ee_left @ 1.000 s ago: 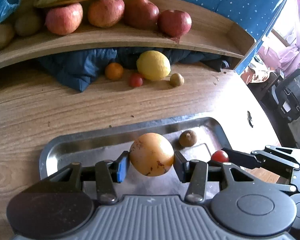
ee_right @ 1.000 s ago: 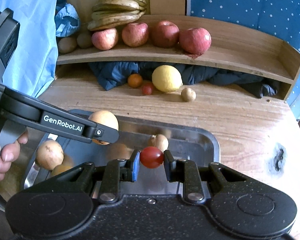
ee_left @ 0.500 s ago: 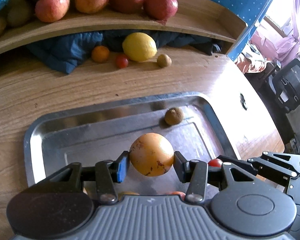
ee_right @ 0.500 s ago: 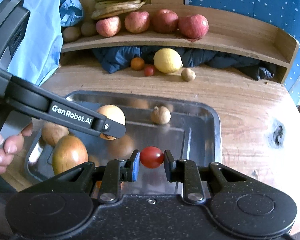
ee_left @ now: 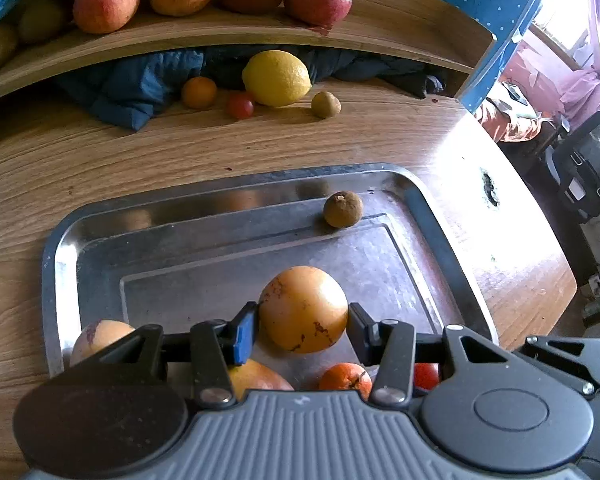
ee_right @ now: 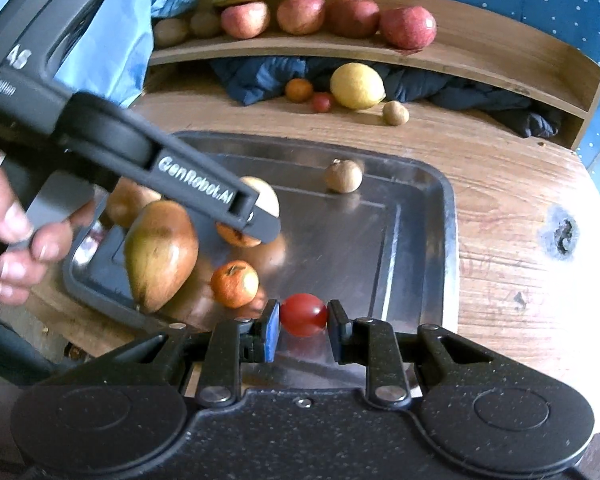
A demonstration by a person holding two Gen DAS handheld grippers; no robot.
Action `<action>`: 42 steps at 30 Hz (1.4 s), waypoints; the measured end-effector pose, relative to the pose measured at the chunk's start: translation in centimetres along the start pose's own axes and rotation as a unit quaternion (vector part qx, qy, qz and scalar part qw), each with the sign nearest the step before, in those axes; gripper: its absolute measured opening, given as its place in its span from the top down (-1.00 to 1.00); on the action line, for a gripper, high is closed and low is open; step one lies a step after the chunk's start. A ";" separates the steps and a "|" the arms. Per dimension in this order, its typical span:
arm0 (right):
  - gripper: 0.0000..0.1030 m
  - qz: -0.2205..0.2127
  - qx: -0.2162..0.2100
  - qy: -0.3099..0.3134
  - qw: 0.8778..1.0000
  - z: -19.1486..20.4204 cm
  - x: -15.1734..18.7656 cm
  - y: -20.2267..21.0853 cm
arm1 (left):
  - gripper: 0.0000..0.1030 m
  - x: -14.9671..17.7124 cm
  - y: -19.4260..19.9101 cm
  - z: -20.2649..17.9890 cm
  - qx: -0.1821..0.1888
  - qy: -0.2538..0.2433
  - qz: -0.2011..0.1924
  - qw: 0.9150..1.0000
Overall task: Organize fruits
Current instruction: 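Carry the pale fruit and cherry tomato with both tools over the tray, then lower both fruits onto the tray and open both tools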
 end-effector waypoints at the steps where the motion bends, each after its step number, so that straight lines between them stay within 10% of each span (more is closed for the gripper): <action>1: 0.48 0.001 -0.001 0.001 1.000 0.1 0.1 0.0 | 0.00 0.0 0.0 0.0 -0.002 0.001 -0.001 1.000; 26: 0.44 0.008 -0.014 0.020 1.000 0.4 0.7 -0.2 | -0.04 0.4 1.0 0.0 -0.021 0.024 -0.019 0.999; 42: -0.18 -0.010 -0.005 0.024 1.000 0.5 0.9 1.3 | -0.23 1.7 3.7 0.0 -0.027 0.036 -0.045 0.998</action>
Point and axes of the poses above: each gripper's, at about its wrist camera, not at the fingertips, and y roughly against the way its jaws point, z to its left, x to its underside, the point moved 3 cm from there along -y, roughly the way its jaws point, and after that the axes turned 8 degrees about -x, right-handed, at the moved point
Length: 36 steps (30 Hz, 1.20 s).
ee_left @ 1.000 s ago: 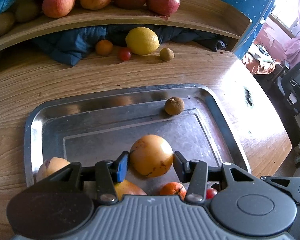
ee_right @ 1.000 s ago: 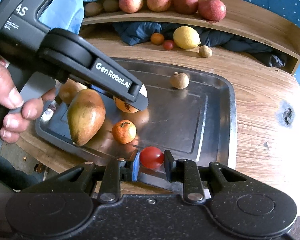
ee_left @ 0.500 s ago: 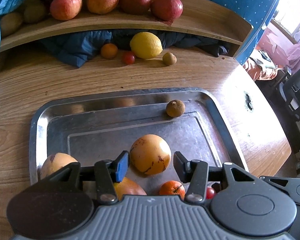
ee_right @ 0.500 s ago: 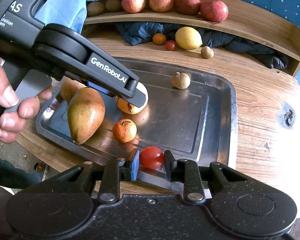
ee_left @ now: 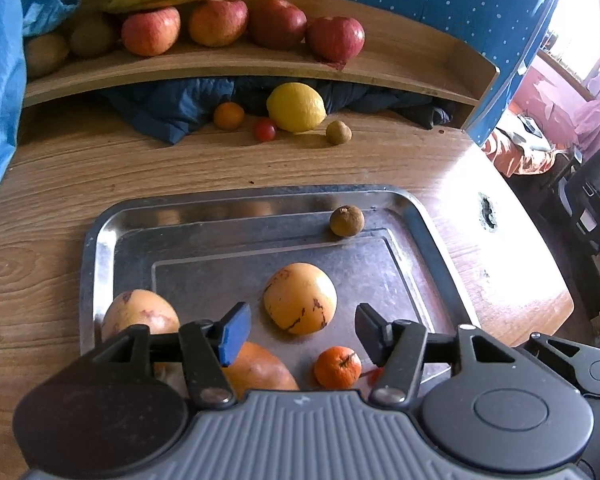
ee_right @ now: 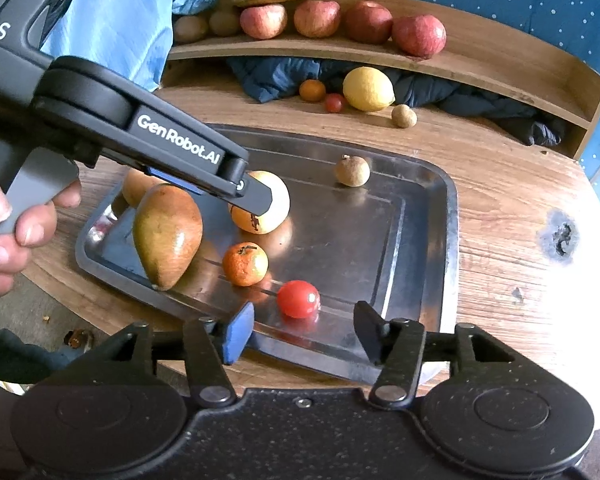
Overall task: Organize fruits
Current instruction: 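Lower both fruits onto the tray and open both tools, then lift both open tools back from the tray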
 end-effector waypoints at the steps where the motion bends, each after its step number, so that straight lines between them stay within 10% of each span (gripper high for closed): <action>1: -0.20 -0.001 0.000 0.000 1.000 0.0 0.1 0.1 | -0.26 0.1 0.2 0.0 -0.001 0.001 -0.002 1.000; 18: -0.83 -0.031 -0.010 -0.001 0.999 1.2 0.4 1.7 | -0.73 3.0 4.4 2.6 -0.038 0.027 -0.023 0.999; 36: -0.99 -0.042 -0.022 -0.001 0.999 1.8 0.2 1.5 | -0.96 5.2 5.9 4.9 -0.101 0.038 0.002 0.994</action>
Point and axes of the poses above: each gripper's, at about its wrist camera, not at the fingertips, and y roughly against the way its jaws point, z to its left, x to its underside, the point moved 3 cm from there along -y, roughly the way its jaws point, and after that the axes turned 8 degrees about -x, right-handed, at the moved point
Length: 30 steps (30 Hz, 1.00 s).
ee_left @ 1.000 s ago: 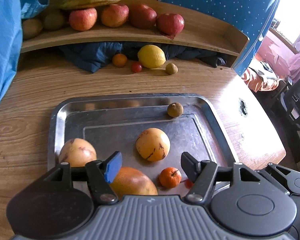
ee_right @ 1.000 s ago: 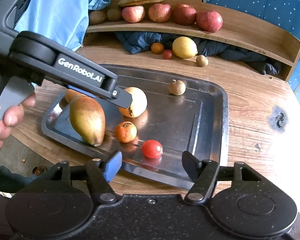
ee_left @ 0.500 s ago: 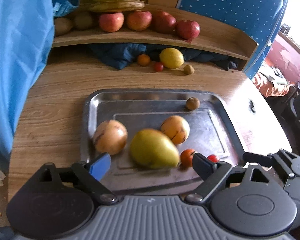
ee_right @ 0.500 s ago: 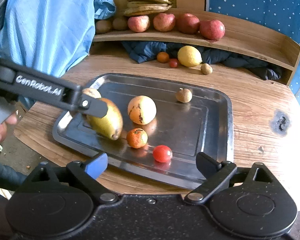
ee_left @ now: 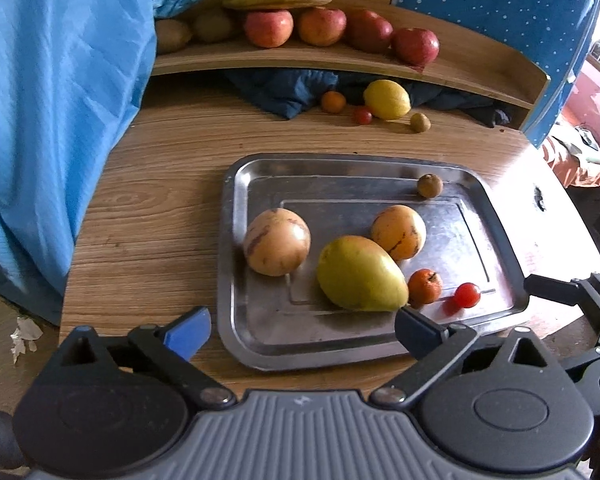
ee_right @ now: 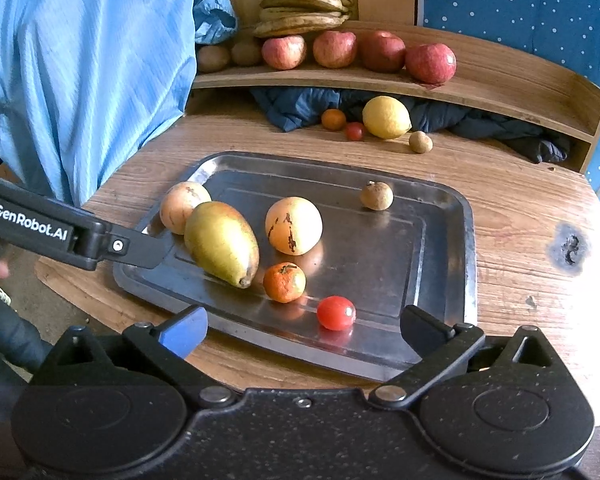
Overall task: Organize fruits
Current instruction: 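Lift both open tools back from the tray, then move the left tool to the cherry tomato under the shelf while the right tool reaches the small brown fruit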
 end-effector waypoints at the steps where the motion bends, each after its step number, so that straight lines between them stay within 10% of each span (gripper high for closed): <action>1: -0.99 0.000 0.001 0.000 1.000 0.0 -0.1 0.0 | -0.96 -0.1 0.0 0.1 -0.002 0.000 0.001 1.000; 30: -0.99 -0.018 0.023 -0.019 0.999 -1.6 -6.8 -3.7 | -0.98 -7.4 -3.8 3.5 -0.017 0.013 -0.013 1.000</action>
Point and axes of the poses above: each gripper's, at about its wrist camera, not at the fingertips, and y roughly against the way its jaws point, z to its left, x to its underside, the point moved 3 cm from there along -y, roughly the way its jaws point, and after that the axes turned 8 degrees about -x, right-handed, at the moved point
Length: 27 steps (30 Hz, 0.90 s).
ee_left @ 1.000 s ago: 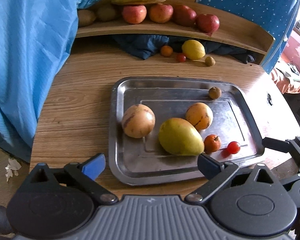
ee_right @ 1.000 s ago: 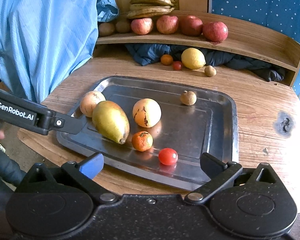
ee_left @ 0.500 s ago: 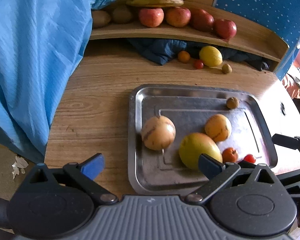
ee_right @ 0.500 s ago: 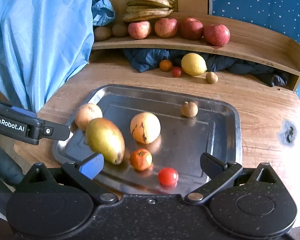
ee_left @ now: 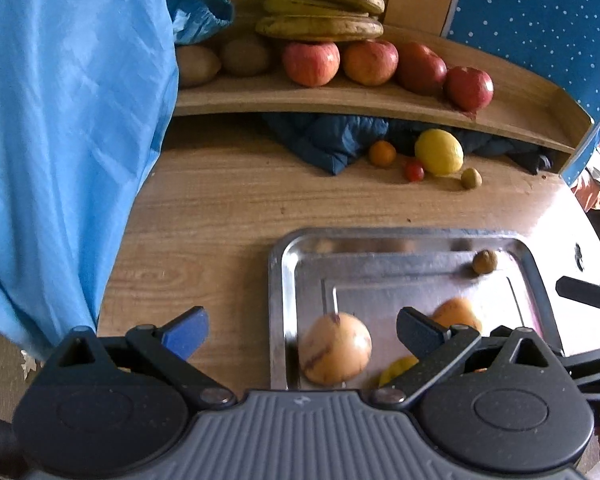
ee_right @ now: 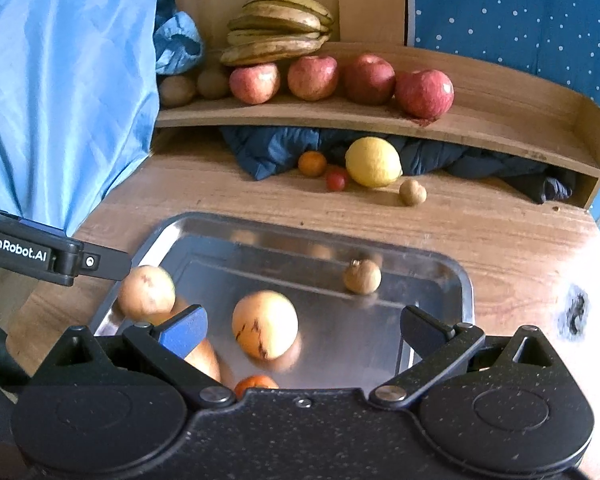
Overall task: Organize fruits
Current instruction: 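Move the left tool to the cherry tomato under the shelf while the right tool reaches the small brown fruit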
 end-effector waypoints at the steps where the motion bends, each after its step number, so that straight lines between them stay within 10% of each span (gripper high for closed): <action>1: -0.99 -0.001 0.002 -0.001 1.000 0.0 -0.2 -0.1 | -0.98 -0.4 -0.2 0.0 0.001 0.000 -0.001 1.000; 27: -0.99 -0.005 0.067 -0.042 0.997 -3.8 -4.0 -3.3 | -0.98 -7.0 -5.5 -2.0 0.038 -0.030 -0.009 0.999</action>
Point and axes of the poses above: each gripper's, at about its wrist camera, not at the fingertips, and y roughly against the way its jaws point, z to its left, x to its underside, the point moved 3 cm from there along -y, roughly the way its jaws point, and after that the axes turned 8 degrees about -x, right-handed, at the moved point
